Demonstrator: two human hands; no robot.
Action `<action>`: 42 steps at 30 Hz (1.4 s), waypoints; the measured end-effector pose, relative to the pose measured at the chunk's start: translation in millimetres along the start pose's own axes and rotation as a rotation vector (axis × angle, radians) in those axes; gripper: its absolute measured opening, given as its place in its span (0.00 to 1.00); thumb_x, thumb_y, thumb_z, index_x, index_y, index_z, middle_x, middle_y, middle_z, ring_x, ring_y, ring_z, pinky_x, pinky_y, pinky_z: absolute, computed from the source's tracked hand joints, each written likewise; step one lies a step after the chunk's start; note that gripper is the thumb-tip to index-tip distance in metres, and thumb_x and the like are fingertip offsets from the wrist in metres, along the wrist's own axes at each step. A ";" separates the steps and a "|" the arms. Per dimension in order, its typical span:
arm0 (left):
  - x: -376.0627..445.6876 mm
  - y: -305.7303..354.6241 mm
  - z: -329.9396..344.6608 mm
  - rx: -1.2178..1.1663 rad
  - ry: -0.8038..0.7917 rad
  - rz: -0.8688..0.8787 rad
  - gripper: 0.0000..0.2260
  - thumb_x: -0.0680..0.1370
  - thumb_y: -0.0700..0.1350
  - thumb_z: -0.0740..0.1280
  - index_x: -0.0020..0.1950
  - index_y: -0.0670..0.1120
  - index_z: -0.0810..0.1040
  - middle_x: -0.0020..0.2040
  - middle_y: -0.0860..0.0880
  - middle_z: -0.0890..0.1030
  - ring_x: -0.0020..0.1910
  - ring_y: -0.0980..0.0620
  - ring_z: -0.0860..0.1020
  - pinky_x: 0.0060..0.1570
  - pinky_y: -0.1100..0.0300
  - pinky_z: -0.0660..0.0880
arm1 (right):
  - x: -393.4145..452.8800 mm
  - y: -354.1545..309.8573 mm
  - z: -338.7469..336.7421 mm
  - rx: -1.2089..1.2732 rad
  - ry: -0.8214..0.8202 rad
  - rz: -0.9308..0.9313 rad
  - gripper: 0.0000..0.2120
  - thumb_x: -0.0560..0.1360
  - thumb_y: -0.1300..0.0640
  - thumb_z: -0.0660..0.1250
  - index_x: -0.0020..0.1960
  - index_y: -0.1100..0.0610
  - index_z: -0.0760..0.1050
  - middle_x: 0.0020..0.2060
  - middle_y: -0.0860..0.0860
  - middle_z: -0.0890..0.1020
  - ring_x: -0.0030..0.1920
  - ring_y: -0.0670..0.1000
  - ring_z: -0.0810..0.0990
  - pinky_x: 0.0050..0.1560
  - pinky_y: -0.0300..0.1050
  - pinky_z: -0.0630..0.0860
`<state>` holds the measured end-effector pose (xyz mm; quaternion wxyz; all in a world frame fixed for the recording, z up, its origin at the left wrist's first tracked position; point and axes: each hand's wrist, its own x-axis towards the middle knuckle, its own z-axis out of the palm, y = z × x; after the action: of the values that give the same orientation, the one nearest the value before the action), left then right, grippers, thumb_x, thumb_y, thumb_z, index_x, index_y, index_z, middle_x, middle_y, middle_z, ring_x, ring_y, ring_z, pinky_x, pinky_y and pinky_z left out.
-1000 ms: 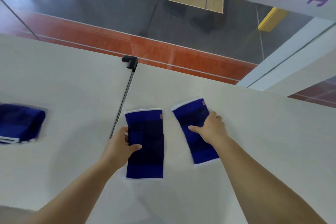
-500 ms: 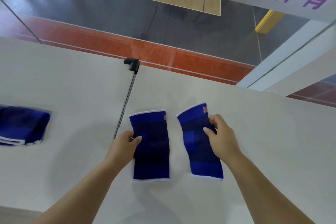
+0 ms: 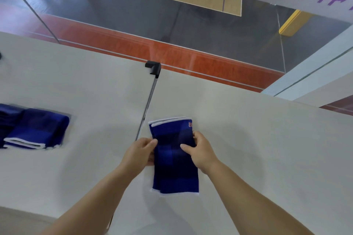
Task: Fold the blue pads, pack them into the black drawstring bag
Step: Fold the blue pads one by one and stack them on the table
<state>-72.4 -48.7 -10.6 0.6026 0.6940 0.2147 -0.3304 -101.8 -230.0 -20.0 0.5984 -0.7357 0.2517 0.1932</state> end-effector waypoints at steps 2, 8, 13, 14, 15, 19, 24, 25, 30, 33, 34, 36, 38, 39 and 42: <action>1.3 -2.4 -2.0 0.119 -0.017 0.019 0.06 0.76 0.39 0.68 0.53 0.41 0.75 0.44 0.43 0.82 0.41 0.46 0.83 0.42 0.50 0.82 | 1.3 -1.7 0.6 -0.060 -0.006 -0.012 0.15 0.72 0.62 0.69 0.57 0.51 0.73 0.52 0.49 0.82 0.52 0.51 0.81 0.58 0.54 0.78; 1.7 -2.1 -3.0 0.243 -0.024 0.052 0.13 0.72 0.41 0.73 0.53 0.48 0.74 0.46 0.46 0.82 0.44 0.48 0.83 0.41 0.55 0.82 | 4.0 -7.5 7.2 0.079 0.021 -0.034 0.13 0.75 0.66 0.66 0.56 0.53 0.72 0.53 0.52 0.81 0.53 0.52 0.81 0.54 0.51 0.80; 3.4 -2.3 -7.0 0.206 -0.025 0.046 0.13 0.71 0.41 0.74 0.48 0.52 0.73 0.46 0.45 0.83 0.44 0.47 0.83 0.46 0.48 0.82 | 9.1 -10.7 12.2 0.167 0.005 -0.060 0.14 0.74 0.69 0.66 0.51 0.51 0.73 0.49 0.52 0.83 0.50 0.53 0.82 0.56 0.54 0.79; 3.0 -1.9 -7.3 0.206 -0.029 0.041 0.14 0.71 0.40 0.75 0.48 0.52 0.73 0.46 0.44 0.83 0.44 0.46 0.83 0.46 0.49 0.82 | 9.6 -9.5 12.2 0.112 0.020 -0.062 0.14 0.74 0.68 0.66 0.51 0.50 0.73 0.50 0.51 0.82 0.51 0.52 0.81 0.57 0.54 0.78; 3.6 -2.2 -7.2 0.208 -0.029 0.038 0.14 0.70 0.39 0.75 0.49 0.51 0.74 0.46 0.44 0.83 0.44 0.46 0.83 0.45 0.49 0.82 | 10.1 -8.0 11.9 0.009 0.041 -0.070 0.13 0.74 0.65 0.67 0.52 0.50 0.73 0.51 0.49 0.82 0.52 0.51 0.81 0.58 0.53 0.77; 5.6 -2.8 -4.4 0.264 0.006 0.044 0.13 0.71 0.38 0.73 0.47 0.51 0.73 0.43 0.46 0.83 0.41 0.49 0.83 0.41 0.54 0.82 | 7.2 -12.5 11.0 -0.441 0.064 -0.167 0.13 0.75 0.57 0.68 0.58 0.53 0.70 0.54 0.48 0.75 0.53 0.47 0.74 0.55 0.39 0.70; 6.8 -2.3 -4.5 0.334 0.016 0.059 0.10 0.74 0.39 0.71 0.51 0.49 0.74 0.43 0.47 0.83 0.41 0.51 0.83 0.40 0.56 0.82 | 6.9 -4.4 -2.6 -0.520 -0.008 -0.058 0.16 0.73 0.54 0.68 0.58 0.52 0.70 0.55 0.51 0.72 0.48 0.50 0.75 0.53 0.45 0.75; 6.6 -1.8 -5.0 0.351 0.009 0.062 0.10 0.74 0.39 0.70 0.53 0.48 0.75 0.44 0.47 0.83 0.41 0.50 0.83 0.40 0.56 0.82 | 6.3 -1.4 -5.1 -0.498 -0.011 -0.040 0.15 0.71 0.55 0.69 0.55 0.51 0.71 0.55 0.52 0.74 0.47 0.50 0.77 0.52 0.48 0.78; 5.7 -0.2 -8.1 0.359 -0.022 0.055 0.09 0.75 0.38 0.67 0.53 0.47 0.76 0.45 0.47 0.84 0.44 0.48 0.83 0.47 0.47 0.82 | 1.5 -2.5 -6.7 -0.342 -0.035 0.019 0.19 0.72 0.62 0.69 0.60 0.51 0.69 0.50 0.49 0.80 0.49 0.50 0.80 0.50 0.45 0.78; 4.6 0.1 -8.4 0.319 -0.040 0.054 0.08 0.77 0.37 0.65 0.54 0.46 0.76 0.46 0.47 0.84 0.46 0.47 0.83 0.48 0.46 0.81 | 0.9 -5.5 -1.6 -0.299 -0.050 0.050 0.17 0.73 0.59 0.69 0.59 0.52 0.67 0.51 0.49 0.78 0.50 0.50 0.79 0.47 0.43 0.77; 2.9 0.0 -7.4 0.299 -0.046 0.054 0.07 0.77 0.37 0.65 0.54 0.45 0.76 0.47 0.47 0.84 0.46 0.47 0.83 0.48 0.46 0.81 | 0.3 -4.7 -0.2 -0.297 -0.044 0.058 0.16 0.74 0.58 0.68 0.58 0.52 0.68 0.51 0.48 0.78 0.50 0.50 0.79 0.48 0.44 0.77; -1.4 -0.5 -4.4 0.274 -0.059 0.056 0.05 0.78 0.39 0.64 0.52 0.47 0.76 0.47 0.47 0.84 0.47 0.48 0.83 0.48 0.48 0.81 | -2.2 -3.8 1.1 -0.292 -0.029 0.056 0.11 0.75 0.56 0.67 0.56 0.52 0.69 0.49 0.48 0.78 0.49 0.49 0.78 0.49 0.45 0.77; -6.1 -1.8 -1.9 0.282 -0.062 0.061 0.06 0.76 0.41 0.68 0.48 0.51 0.75 0.46 0.49 0.84 0.46 0.49 0.83 0.45 0.53 0.81 | -6.2 -3.9 1.1 -0.282 -0.030 0.029 0.06 0.76 0.55 0.66 0.52 0.53 0.72 0.46 0.47 0.79 0.47 0.48 0.79 0.49 0.46 0.78; -8.3 -1.7 -1.1 0.297 -0.054 0.066 0.09 0.74 0.42 0.71 0.47 0.53 0.74 0.46 0.50 0.84 0.46 0.51 0.82 0.43 0.57 0.80 | -8.3 -4.5 0.6 -0.274 -0.030 0.014 0.05 0.76 0.55 0.66 0.50 0.53 0.73 0.44 0.47 0.80 0.45 0.48 0.79 0.48 0.45 0.78; -13.1 2.1 -0.2 0.279 -0.022 0.075 0.14 0.70 0.38 0.75 0.46 0.53 0.74 0.45 0.49 0.83 0.44 0.50 0.82 0.41 0.60 0.79 | -15.3 -10.9 -3.0 -0.248 -0.010 -0.032 0.04 0.76 0.54 0.67 0.48 0.54 0.74 0.43 0.48 0.80 0.43 0.49 0.79 0.45 0.44 0.78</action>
<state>-80.0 -47.6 0.2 0.5144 0.7749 0.1343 -0.3419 -107.5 -229.1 -1.9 0.5070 -0.8070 0.2113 0.2169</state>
